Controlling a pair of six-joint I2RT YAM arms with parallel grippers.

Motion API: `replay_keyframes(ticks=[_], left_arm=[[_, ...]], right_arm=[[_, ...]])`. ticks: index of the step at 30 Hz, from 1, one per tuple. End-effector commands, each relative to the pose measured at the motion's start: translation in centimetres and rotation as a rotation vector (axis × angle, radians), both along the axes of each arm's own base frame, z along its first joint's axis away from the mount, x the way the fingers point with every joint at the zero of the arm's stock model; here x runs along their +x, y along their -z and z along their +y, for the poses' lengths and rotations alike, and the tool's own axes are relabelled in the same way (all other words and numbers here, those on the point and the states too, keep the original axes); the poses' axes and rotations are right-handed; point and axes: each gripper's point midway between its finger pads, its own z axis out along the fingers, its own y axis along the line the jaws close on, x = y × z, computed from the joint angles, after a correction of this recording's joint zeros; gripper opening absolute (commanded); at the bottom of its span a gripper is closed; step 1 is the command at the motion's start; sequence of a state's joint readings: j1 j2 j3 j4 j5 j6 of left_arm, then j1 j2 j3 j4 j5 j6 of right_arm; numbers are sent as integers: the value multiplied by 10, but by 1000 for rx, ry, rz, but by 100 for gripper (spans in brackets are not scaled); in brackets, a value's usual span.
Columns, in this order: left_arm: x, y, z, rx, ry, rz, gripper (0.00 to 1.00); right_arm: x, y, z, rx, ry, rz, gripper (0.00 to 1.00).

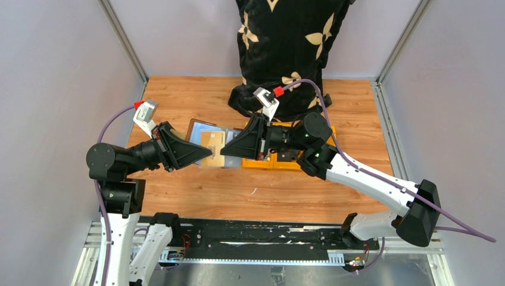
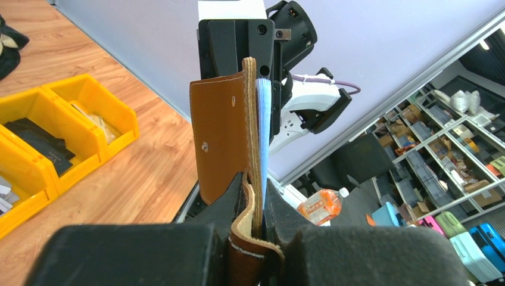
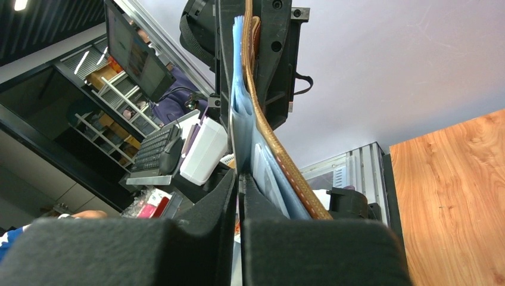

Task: Take the credit cards out of the card holder
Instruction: Remove the credit card from the card holder.

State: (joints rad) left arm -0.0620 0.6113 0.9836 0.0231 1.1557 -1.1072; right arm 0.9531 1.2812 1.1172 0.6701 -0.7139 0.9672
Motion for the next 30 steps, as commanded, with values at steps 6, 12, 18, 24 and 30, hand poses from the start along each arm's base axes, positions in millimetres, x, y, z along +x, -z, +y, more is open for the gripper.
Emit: replay_keyframes(ticks=[6, 12, 18, 24, 30], left_arm=[[-12, -10, 0, 8, 18, -47, 15], [-10, -14, 0, 2, 6, -50, 12], [-9, -18, 0, -4, -1, -53, 11], [-7, -19, 1, -7, -11, -57, 8], [-3, -17, 1, -6, -28, -57, 0]], right_arm=[[0, -12, -14, 68, 22, -29, 0], [-2, 2, -17, 47, 31, -22, 0], [-6, 8, -19, 30, 27, -33, 0], [-9, 4, -23, 43, 28, -45, 0], [-10, -12, -18, 75, -1, -38, 29]])
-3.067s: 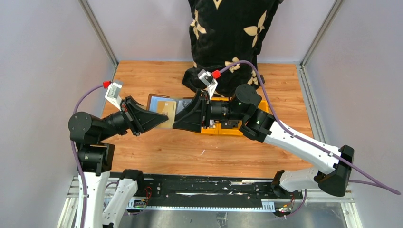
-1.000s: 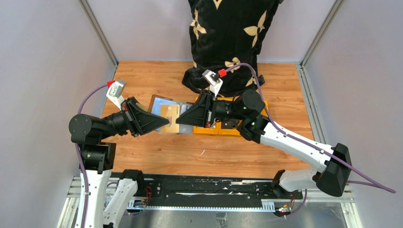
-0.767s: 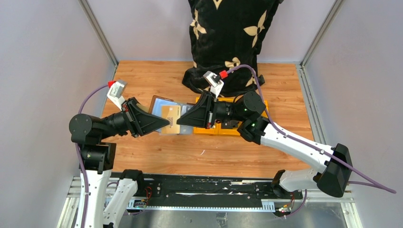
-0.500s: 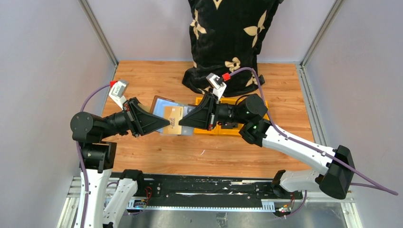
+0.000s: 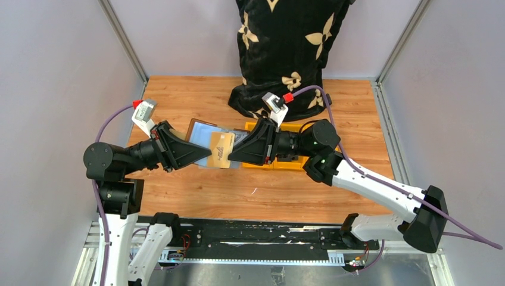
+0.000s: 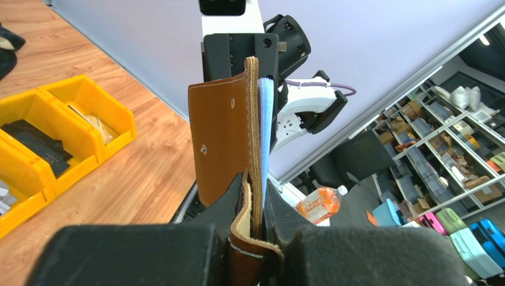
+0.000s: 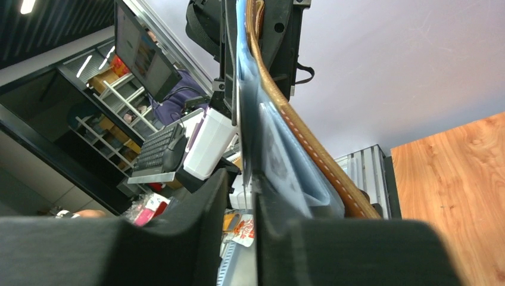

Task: Take the credit cards out of the card holder
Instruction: Remove the credit card from the card holder, then place the credit card in the storage box.

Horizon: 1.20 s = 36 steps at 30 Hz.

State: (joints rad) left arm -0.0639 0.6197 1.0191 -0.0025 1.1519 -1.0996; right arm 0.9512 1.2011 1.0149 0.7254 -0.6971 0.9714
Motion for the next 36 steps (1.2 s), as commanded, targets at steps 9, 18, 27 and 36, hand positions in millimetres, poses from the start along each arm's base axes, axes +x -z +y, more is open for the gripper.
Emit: replay_keyframes(ticks=[9, 18, 27, 36], left_arm=[[1, -2, 2, 26, -44, -62, 0], [1, 0, 3, 52, -47, -90, 0], [12, 14, 6, 131, -91, -115, 0], [18, 25, 8, 181, -115, -135, 0]], right_arm=[[4, -31, 9, 67, -36, -20, 17], [7, -7, -17, 28, 35, -20, 0], [54, 51, -79, -177, 272, 76, 0], [148, 187, -218, -770, 832, 360, 0]])
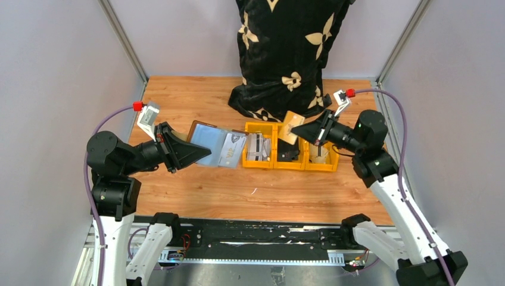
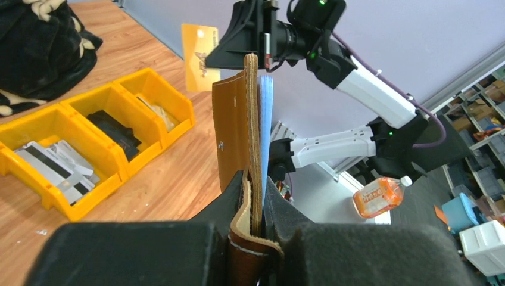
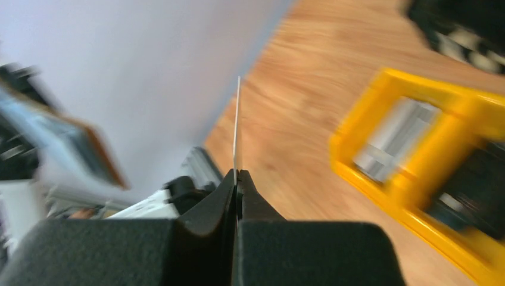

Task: Take the credit cards out of the card holder
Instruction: Place the credit card in the storage box.

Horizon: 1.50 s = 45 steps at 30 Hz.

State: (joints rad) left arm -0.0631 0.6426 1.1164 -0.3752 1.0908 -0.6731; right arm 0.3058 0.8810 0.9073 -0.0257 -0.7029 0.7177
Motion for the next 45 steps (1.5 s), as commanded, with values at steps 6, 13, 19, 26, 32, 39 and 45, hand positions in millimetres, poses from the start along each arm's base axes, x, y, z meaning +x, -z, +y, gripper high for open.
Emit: replay_keyframes(ticks=[6, 13, 19, 26, 32, 39, 45], left_arm=[[0, 0, 1, 26, -4, -36, 0], [-3, 0, 1, 27, 4, -40, 0], [-7, -1, 0, 27, 15, -46, 0], [-9, -1, 0, 25, 17, -46, 0], [-11, -5, 0, 20, 20, -58, 0], [-13, -7, 0, 18, 28, -62, 0], [-14, -15, -1, 5, 29, -75, 0]], right_arm=[[39, 142, -122, -648, 430, 340, 0], [74, 170, -154, -815, 551, 390, 0], [99, 203, -151, -857, 509, 475, 0], [110, 234, -119, -772, 361, 549, 0], [110, 254, -108, -733, 312, 596, 0], [103, 250, -125, -792, 388, 598, 32], [104, 202, -143, -809, 515, 507, 45]])
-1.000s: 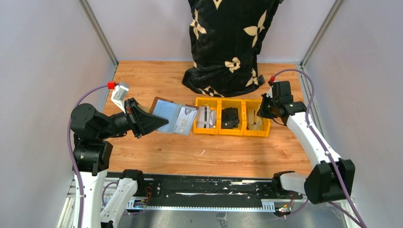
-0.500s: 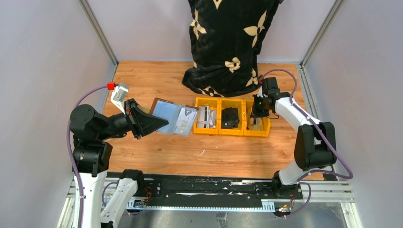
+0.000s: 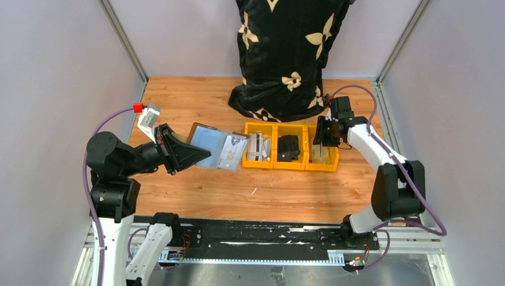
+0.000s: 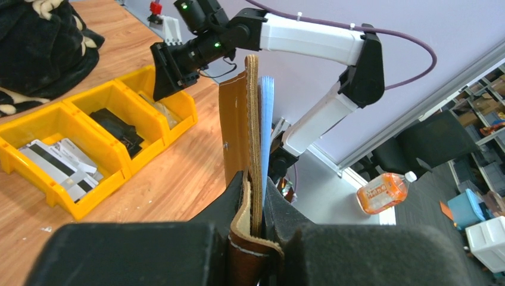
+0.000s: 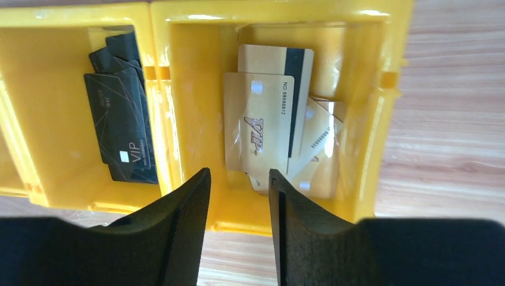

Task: Take the credit cards out of the card holder
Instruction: Place the credit card in the storage box, then remove the credit card from the card holder.

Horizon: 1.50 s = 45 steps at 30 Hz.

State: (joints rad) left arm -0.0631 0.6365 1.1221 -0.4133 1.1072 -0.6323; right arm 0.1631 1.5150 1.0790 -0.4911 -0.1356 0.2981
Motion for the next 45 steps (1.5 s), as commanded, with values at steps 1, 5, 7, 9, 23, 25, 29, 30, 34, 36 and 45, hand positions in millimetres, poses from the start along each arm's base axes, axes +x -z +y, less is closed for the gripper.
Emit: replay_keyframes(ticks=[1, 5, 7, 9, 23, 25, 29, 30, 34, 36, 45], left_arm=[[-10, -20, -1, -18, 13, -62, 0], [-6, -27, 0, -44, -5, -70, 0], [-4, -34, 0, -75, -24, -77, 0], [1, -41, 2, -113, -58, -77, 0], [-6, -59, 2, -192, -57, -72, 0], [-7, -60, 2, -194, -53, -71, 0], [-10, -59, 1, -192, -38, -65, 0], [-11, -60, 1, -194, -37, -70, 0], [-12, -58, 1, -188, -36, -73, 0], [-11, -53, 1, -175, -40, -71, 0], [8, -28, 17, 68, -198, -183, 100]], right_arm=[[-1, -44, -16, -37, 71, -102, 46], [-13, -123, 45, 272, -86, -312, 60], [-38, -176, 102, 505, -271, -447, 72], [-88, -228, 161, 742, -499, -541, 73], [-230, -342, 271, 1218, -921, -823, 76], [-233, -343, 277, 1251, -911, -824, 76], [-226, -342, 287, 1264, -860, -814, 77], [-225, -347, 286, 1289, -841, -827, 76], [-226, -360, 279, 1398, -799, -843, 61], [-230, -365, 276, 1415, -803, -830, 43], [-235, -325, 278, 931, -1008, -653, 0]])
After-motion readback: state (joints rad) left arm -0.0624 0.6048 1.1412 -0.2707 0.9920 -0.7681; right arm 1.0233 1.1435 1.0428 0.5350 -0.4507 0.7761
